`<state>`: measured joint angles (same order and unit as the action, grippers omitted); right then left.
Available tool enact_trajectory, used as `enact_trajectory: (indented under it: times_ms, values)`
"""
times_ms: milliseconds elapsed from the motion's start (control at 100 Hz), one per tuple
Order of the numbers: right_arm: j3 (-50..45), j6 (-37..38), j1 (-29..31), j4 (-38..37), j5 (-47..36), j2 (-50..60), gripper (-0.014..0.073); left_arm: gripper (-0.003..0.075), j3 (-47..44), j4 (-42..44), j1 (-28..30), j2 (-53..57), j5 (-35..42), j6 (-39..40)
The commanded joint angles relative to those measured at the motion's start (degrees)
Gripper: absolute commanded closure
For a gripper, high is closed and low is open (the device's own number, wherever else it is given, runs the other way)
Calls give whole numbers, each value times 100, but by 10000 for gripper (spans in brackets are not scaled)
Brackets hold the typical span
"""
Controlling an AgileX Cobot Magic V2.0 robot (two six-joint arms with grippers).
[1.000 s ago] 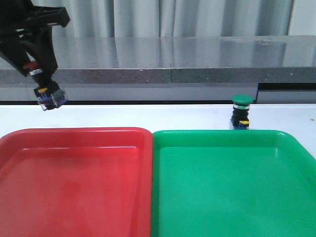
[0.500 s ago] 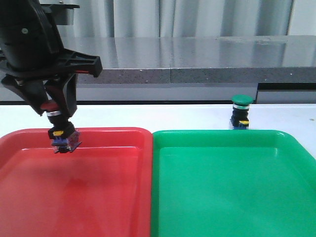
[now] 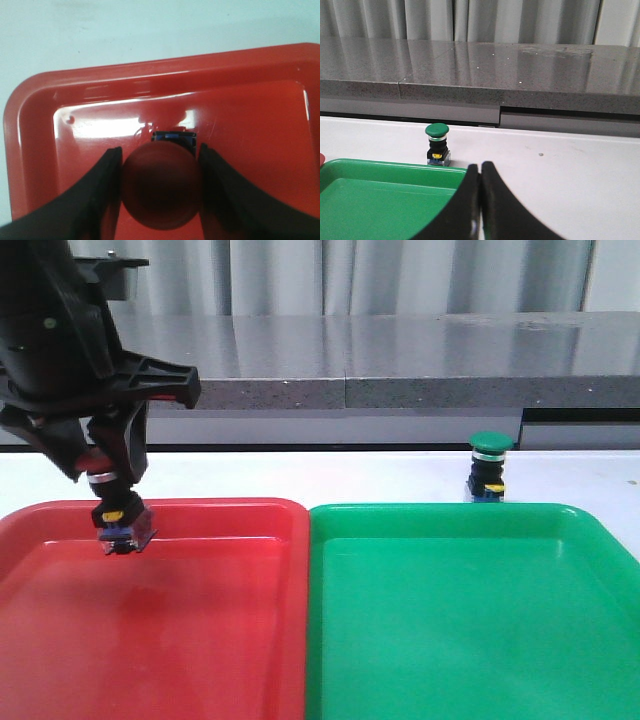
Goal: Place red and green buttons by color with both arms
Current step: 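Lower the red button into the red tray with the left gripper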
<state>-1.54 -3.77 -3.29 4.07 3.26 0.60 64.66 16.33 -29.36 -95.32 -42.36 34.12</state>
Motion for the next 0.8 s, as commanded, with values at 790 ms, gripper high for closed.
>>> enact_trajectory:
  times_ms: [790]
  values:
    - [81,-16,32,-4,-408,95,660,710,-209,187,-37,-110,695,269]
